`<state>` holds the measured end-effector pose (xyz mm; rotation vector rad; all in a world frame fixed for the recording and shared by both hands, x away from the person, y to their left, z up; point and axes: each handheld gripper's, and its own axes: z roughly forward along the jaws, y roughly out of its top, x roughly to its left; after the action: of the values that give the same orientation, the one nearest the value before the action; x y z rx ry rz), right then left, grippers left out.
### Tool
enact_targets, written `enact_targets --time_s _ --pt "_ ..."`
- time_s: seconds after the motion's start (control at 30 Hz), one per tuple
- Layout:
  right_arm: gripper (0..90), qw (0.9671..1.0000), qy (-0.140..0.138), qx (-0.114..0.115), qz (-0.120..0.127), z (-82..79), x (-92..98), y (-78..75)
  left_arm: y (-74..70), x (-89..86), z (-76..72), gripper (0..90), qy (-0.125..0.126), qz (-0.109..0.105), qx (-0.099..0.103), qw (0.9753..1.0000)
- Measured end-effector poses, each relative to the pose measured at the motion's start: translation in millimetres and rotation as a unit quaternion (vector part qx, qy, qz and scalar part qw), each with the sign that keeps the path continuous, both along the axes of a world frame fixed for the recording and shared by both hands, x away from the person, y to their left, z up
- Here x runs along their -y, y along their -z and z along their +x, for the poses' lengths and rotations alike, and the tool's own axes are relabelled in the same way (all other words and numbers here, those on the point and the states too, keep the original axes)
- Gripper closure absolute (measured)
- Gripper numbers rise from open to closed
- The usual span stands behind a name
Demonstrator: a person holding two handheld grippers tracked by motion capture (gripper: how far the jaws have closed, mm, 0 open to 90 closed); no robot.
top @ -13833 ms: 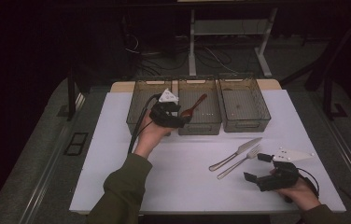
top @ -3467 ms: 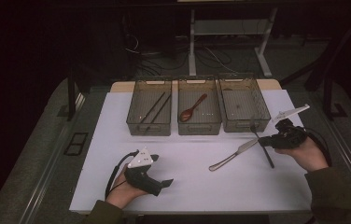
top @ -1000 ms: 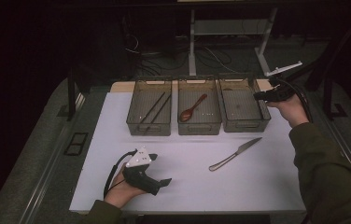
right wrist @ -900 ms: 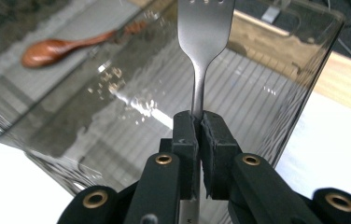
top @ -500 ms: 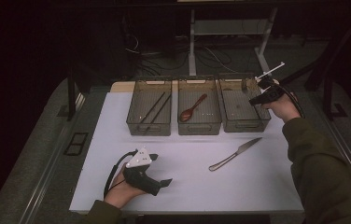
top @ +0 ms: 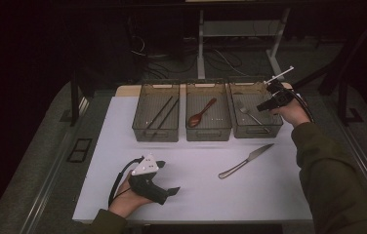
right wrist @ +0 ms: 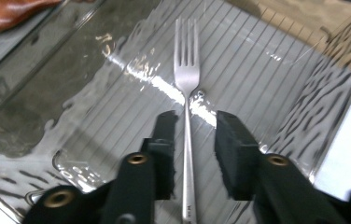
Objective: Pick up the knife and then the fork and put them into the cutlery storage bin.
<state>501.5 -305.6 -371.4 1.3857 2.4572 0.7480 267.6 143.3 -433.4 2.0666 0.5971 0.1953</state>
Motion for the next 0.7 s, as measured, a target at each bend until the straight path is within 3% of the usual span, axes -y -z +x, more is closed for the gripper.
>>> enact_targets --time_s 0.17,0.27,0.53,0.7 --pt "52.1 0.9996 0.001 0.015 0.022 -3.6 1.8 -5.2 0.1 -0.1 -0.1 0.0 -0.001 -0.002 -0.001 1.0000" --pt "47.5 0.9988 0.002 0.035 0.034 -8.9 3.9 -10.3 0.1 -0.6 0.3 0.0 -0.001 -0.002 0.000 1.0000" --pt "45.6 0.9944 -0.016 0.076 0.071 -33.7 5.6 -25.7 0.0 -1.2 0.0 0.0 -0.003 -0.001 -0.002 1.0000" --pt "48.8 0.9922 -0.031 0.082 0.088 -54.1 3.4 -30.1 0.5 -0.9 0.1 0.0 -0.002 -0.001 -0.002 1.0000"
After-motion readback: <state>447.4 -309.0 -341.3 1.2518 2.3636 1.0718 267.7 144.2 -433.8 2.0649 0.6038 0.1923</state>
